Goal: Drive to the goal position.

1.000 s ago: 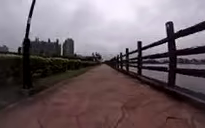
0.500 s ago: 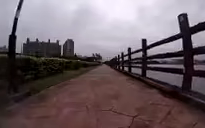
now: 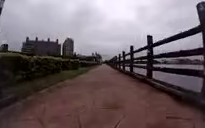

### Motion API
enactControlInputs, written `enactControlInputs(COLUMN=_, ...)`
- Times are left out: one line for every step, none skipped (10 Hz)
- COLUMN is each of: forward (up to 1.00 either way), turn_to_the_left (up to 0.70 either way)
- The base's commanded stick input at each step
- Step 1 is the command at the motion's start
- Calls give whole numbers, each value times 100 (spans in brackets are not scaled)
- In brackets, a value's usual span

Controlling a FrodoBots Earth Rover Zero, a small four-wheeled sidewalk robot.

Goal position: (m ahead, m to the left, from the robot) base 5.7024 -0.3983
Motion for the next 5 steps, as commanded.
enactControlInputs(forward=100, turn_to_the_left=0)
enactControlInputs(forward=100, turn_to_the_left=0)
enactControlInputs(forward=100, turn_to_the_left=0)
enactControlInputs(forward=100, turn_to_the_left=0)
enactControlInputs(forward=100, turn_to_the_left=0)
